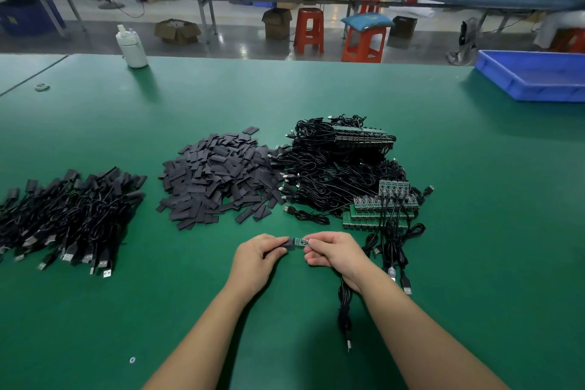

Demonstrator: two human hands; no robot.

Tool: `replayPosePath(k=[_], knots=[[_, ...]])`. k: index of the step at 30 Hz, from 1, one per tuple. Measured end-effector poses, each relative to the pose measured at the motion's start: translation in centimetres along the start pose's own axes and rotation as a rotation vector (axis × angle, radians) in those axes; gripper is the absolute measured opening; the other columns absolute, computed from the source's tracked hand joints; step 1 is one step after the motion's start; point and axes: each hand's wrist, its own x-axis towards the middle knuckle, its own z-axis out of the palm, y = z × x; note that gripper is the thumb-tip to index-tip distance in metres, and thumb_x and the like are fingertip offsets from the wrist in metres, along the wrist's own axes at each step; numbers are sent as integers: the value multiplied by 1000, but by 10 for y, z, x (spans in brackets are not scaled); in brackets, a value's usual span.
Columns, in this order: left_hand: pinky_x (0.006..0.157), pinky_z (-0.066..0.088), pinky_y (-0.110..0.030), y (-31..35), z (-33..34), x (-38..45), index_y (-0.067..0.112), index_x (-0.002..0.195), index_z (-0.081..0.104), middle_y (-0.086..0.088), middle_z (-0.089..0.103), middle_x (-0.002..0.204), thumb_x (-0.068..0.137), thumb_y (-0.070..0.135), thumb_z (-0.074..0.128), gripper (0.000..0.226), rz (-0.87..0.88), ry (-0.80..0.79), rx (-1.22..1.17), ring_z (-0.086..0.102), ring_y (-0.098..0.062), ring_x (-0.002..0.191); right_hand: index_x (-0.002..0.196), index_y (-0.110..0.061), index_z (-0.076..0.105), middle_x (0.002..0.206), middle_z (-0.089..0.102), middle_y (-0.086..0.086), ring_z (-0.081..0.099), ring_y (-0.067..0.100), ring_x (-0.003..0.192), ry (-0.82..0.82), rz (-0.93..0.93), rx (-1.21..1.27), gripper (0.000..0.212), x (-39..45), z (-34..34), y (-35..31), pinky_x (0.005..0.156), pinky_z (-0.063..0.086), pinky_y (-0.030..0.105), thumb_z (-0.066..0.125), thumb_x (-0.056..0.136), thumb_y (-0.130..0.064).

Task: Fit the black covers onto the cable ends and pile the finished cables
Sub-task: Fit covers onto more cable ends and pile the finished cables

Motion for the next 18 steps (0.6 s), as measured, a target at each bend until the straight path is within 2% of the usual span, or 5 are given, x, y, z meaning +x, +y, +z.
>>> replayPosePath(k=[12, 14, 18], knots=[[82, 36, -2, -2, 4, -3, 21, 114, 74, 11, 71, 105, 91, 17, 68, 24, 93, -8, 89, 63, -6, 94, 105, -4, 72, 81, 76, 9, 74, 17, 74, -7, 24, -84, 12, 3, 2, 1, 70, 58, 21, 63, 97, -6], [85, 39, -6, -3, 5, -3, 21, 117, 73, 9, 70, 107, 93, 17, 67, 25, 120, -8, 121, 63, -8, 96, 104, -4, 72, 81, 76, 10, 74, 17, 75, -8, 24, -86, 12, 3, 2, 2, 70, 58, 21, 63, 96, -6], [86, 49, -23, -2, 6, -5, 19, 120, 72, 6, 70, 108, 94, 15, 64, 27, 181, 5, 180, 64, -14, 96, 103, -6, 72, 82, 77, 10, 75, 18, 77, -11, 29, -82, 11, 2, 1, 2, 70, 58, 20, 63, 96, -7]])
